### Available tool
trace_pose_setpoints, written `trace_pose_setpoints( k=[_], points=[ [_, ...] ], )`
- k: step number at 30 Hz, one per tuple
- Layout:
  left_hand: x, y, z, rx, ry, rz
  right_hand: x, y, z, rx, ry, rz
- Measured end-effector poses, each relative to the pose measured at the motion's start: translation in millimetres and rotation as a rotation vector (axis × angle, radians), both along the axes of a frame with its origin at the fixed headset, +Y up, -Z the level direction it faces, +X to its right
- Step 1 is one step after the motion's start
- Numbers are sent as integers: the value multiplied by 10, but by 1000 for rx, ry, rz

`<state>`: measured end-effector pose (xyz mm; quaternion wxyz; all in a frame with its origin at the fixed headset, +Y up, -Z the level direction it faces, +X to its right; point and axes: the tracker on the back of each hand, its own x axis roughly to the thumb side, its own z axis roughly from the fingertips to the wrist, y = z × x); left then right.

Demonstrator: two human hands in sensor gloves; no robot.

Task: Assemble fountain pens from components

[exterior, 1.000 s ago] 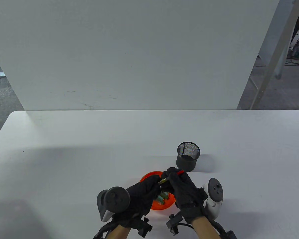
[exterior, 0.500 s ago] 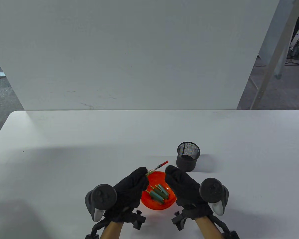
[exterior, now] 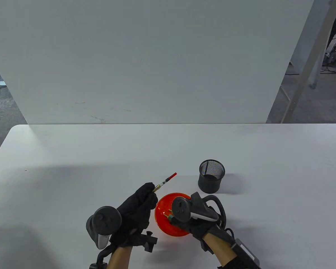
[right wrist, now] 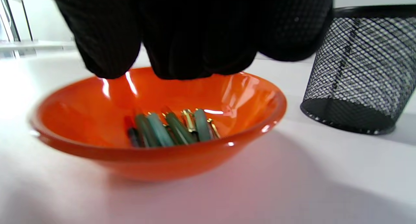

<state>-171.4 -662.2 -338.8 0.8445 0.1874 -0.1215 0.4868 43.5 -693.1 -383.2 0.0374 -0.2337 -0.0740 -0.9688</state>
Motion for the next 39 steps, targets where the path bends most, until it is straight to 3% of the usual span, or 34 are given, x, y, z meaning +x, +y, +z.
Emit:
trace_pose_setpoints(
  k=[6,17,29,39],
  points=[
    [13,14,5,9,-5,5,-107,-76,7,37,32,141],
    [38,27,19,22,-13,12,-200,-225,58,30,79,233],
    [52,30,17,16,-18,0,-382,-255,180,111,145,368],
    [44,34,19,12,-13,4,-268,-165,119,17,63,282]
  ],
)
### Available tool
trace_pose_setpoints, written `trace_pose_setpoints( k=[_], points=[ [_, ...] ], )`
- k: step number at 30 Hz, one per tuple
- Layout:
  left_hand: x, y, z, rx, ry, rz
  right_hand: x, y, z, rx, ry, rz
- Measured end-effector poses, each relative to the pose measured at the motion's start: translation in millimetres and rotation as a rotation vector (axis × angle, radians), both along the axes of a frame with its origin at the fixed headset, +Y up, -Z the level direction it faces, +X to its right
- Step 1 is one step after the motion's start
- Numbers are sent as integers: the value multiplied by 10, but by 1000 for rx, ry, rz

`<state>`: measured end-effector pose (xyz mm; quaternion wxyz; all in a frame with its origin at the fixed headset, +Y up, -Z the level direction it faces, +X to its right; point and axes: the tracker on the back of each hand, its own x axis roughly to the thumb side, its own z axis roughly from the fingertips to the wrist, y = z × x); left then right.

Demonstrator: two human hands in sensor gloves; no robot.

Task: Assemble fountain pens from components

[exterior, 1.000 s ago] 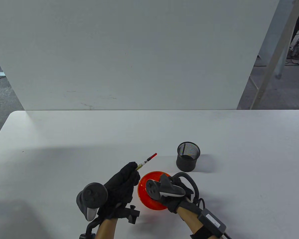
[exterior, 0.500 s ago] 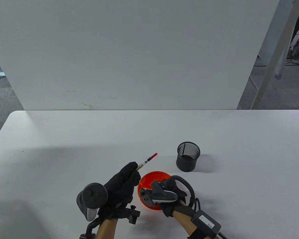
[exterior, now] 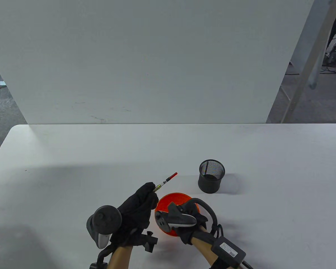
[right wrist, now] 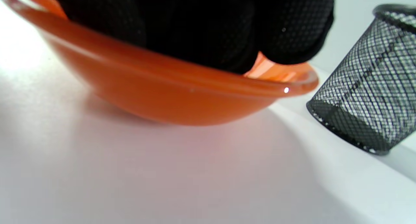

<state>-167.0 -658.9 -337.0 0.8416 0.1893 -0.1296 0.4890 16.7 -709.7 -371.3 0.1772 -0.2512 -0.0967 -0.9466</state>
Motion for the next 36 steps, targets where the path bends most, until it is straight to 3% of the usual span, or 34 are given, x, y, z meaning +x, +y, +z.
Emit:
trace_pose_setpoints(
  k=[5,8,10,13,17,21,23,31,36],
  points=[
    [26,-28,20,-2,-3,-6,35,231,37,51,-5,-84],
    [46,-10,23,9,1,-32,228,590,156,131,-13,-261],
    [43,-33,23,-1,-1,-16,427,766,204,114,-62,-404],
    [51,-44,3,-14,-7,-29,829,920,277,89,-146,-806],
    [118,-29,24,2,-51,-54,1272,880,304,77,-213,-1362],
    [251,-10,60,20,-125,-96,1514,683,318,-203,-216,-2030],
    [329,-4,82,25,-158,-105,1564,610,311,-304,-198,-2196],
    [411,5,134,49,-190,-136,1496,468,269,-502,-189,-2350],
    [409,7,130,46,-193,-137,1470,448,269,-459,-195,-2250]
  ],
)
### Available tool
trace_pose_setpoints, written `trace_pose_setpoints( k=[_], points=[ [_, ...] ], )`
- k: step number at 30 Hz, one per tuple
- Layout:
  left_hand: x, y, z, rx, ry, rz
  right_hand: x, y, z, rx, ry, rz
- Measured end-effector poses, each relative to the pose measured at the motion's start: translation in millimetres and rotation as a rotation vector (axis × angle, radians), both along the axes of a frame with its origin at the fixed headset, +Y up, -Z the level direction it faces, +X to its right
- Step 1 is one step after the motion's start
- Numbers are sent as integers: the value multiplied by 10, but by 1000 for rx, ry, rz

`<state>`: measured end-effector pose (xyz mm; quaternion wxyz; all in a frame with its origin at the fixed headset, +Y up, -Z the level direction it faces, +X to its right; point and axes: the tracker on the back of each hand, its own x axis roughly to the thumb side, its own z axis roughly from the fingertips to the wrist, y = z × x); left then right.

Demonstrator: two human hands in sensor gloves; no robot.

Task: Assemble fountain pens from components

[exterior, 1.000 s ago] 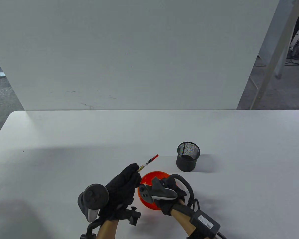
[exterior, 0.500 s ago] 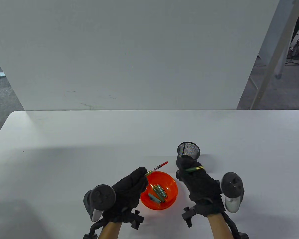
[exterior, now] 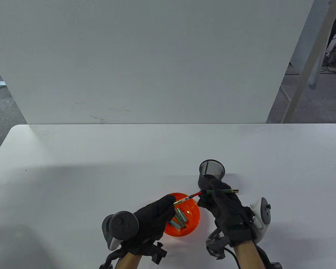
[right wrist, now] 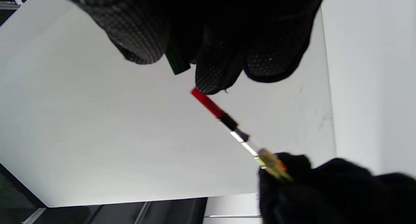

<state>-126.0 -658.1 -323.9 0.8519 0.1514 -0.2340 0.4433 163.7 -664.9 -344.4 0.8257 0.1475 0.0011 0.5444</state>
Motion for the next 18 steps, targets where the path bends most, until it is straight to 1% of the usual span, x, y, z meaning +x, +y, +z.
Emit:
trace_pose_setpoints(
  k=[6,9,13,18],
  points=[
    [25,7,14,15,1,-33,-29,-54,-19,-21,28,-11],
    [7,0,-1,-3,5,-10,-40,-73,-28,-12,43,28],
    [1,-1,2,-3,4,-18,-55,-77,-35,-19,51,19],
    [28,21,13,20,10,-69,-63,-82,-28,-1,18,139]
  ],
)
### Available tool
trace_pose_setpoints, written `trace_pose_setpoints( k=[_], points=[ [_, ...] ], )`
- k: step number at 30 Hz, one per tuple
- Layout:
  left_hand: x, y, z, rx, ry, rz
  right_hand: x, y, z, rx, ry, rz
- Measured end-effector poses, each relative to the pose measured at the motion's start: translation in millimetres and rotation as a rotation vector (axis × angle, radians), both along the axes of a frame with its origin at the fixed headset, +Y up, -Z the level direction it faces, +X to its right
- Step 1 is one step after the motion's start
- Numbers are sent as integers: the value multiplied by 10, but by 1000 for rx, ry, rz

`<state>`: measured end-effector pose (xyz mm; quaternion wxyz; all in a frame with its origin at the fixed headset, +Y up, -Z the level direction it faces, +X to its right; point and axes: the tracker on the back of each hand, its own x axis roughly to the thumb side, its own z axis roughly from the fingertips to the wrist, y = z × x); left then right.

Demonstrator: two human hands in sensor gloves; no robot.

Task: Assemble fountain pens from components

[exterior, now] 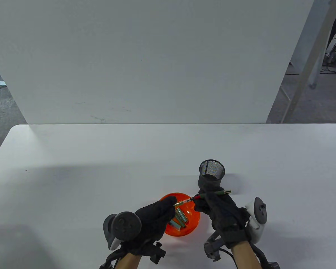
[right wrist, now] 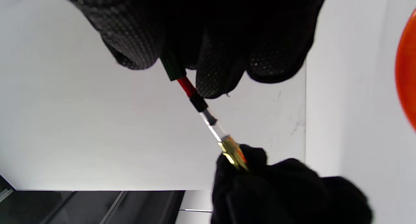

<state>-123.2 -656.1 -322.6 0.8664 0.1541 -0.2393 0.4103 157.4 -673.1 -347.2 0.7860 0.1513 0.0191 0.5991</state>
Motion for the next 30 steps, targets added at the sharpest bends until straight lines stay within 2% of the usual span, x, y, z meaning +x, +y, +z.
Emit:
trace_pose_setpoints(
  k=[4,9,12,17,21,25,27,30],
  points=[
    [20,-2,14,5,-2,-16,-35,2,26,22,-10,83],
    [2,-16,-8,-17,-13,6,-35,-9,22,7,-26,105],
    [43,-43,-29,-88,-88,57,-75,-29,15,30,-11,175],
    [101,-64,-18,-70,-82,-10,-172,-49,35,52,6,263],
    [103,-87,-21,-88,-85,-8,-207,-93,58,42,-11,292],
    [144,-90,-5,-87,-107,-28,-223,-142,74,-25,-39,264],
    [144,-87,-6,-84,-105,-28,-218,-136,83,-5,-81,309],
    [86,-77,-50,-91,-81,-5,-187,-35,81,114,-65,519]
  ],
)
